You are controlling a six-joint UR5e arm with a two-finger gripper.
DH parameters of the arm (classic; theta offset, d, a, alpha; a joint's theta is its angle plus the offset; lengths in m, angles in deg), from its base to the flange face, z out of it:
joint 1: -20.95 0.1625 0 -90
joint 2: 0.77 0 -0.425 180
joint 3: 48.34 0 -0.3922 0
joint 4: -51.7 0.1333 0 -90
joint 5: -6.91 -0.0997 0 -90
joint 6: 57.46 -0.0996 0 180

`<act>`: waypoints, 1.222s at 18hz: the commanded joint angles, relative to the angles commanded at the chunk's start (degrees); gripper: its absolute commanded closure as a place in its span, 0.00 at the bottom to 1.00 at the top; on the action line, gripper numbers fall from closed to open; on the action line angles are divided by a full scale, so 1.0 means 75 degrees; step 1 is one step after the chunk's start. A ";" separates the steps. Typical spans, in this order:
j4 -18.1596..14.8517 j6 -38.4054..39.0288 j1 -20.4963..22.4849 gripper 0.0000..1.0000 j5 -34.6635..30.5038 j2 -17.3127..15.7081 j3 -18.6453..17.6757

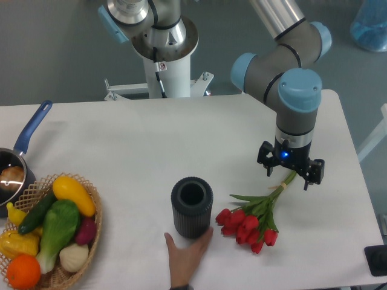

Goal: Pick up the flowers from the table
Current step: 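Lower the open gripper down over the stems of the red tulips, then close the gripper around the tulip stems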

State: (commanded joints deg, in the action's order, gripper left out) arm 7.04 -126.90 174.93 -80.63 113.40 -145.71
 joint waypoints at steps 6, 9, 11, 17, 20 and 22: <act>0.0025 -0.0035 -0.0281 0.00 -0.0012 0.0304 -0.0049; 0.0060 -0.0035 -0.0480 0.00 0.0000 0.0737 0.0267; 0.0071 -0.0035 -0.0633 0.00 -0.0012 0.1018 0.0432; 0.0259 -0.0023 -0.0797 0.00 -0.0012 0.1289 0.0549; 0.0341 -0.0035 -0.0797 0.00 -0.0012 0.1382 0.0538; 0.0364 -0.0035 -0.0809 0.00 -0.0012 0.1453 0.0538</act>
State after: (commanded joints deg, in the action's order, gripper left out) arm 9.77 -127.16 168.87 -80.72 124.30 -141.67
